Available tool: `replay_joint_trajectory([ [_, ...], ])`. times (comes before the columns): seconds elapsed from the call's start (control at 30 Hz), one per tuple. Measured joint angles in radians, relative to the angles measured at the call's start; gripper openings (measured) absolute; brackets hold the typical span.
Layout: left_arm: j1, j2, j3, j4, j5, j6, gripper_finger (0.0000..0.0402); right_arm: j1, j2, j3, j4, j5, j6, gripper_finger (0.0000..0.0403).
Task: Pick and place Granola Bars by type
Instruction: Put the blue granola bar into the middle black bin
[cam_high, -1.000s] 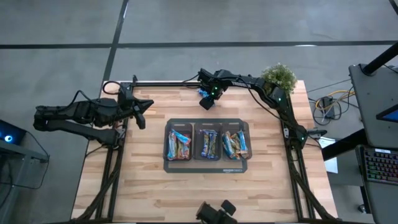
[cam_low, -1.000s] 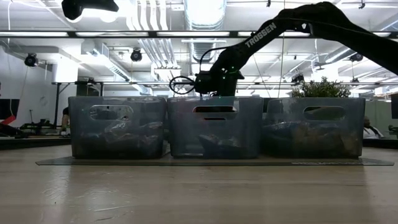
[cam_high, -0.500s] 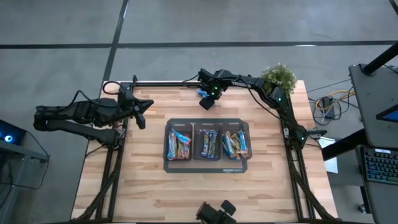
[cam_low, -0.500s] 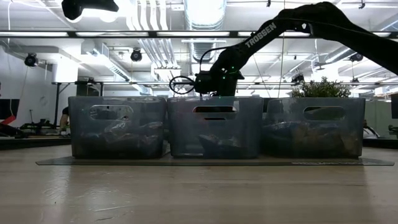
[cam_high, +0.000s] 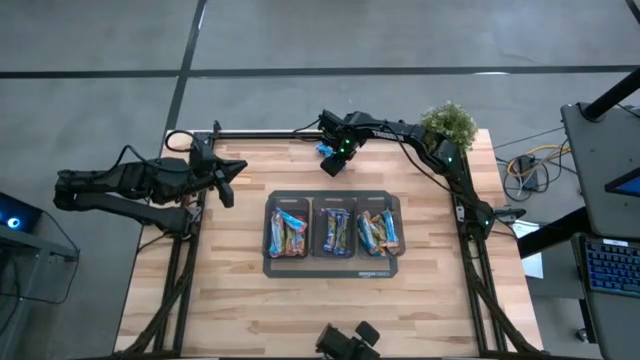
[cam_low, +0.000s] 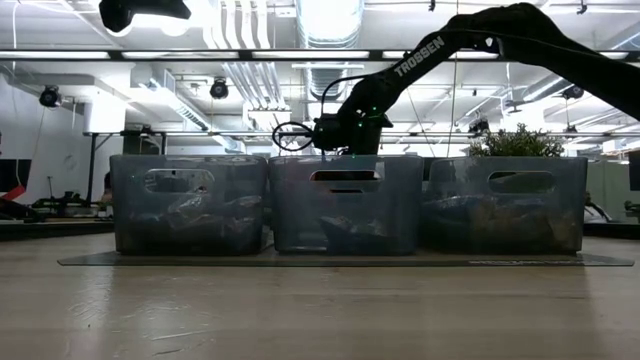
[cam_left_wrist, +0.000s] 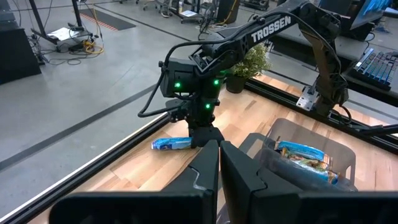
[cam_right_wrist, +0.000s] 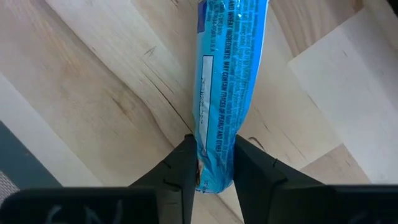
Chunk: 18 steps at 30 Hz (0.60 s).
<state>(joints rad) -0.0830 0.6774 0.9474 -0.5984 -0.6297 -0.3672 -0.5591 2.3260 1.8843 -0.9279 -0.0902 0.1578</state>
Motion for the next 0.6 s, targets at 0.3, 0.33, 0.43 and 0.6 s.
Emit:
replay_joint_trajectory([
  [0.3, 0.000, 0.000, 0.000, 0.000, 0.000, 0.000, 0.0000, -0.002, 0.000, 0.000, 0.000, 0.000, 0.000, 0.0081],
  [0.33, 0.000, 0.000, 0.000, 0.000, 0.000, 0.000, 0.0000, -0.002, 0.000, 0.000, 0.000, 0.000, 0.000, 0.0081],
  [0.43, 0.000, 0.000, 0.000, 0.000, 0.000, 0.000, 0.0000, -0.004, 0.000, 0.004, -0.013, 0.000, -0.001, 0.0076],
  [0.6, 0.000, 0.000, 0.000, 0.000, 0.000, 0.000, 0.0000, -0.005, 0.000, 0.026, -0.018, 0.001, -0.015, 0.0071],
])
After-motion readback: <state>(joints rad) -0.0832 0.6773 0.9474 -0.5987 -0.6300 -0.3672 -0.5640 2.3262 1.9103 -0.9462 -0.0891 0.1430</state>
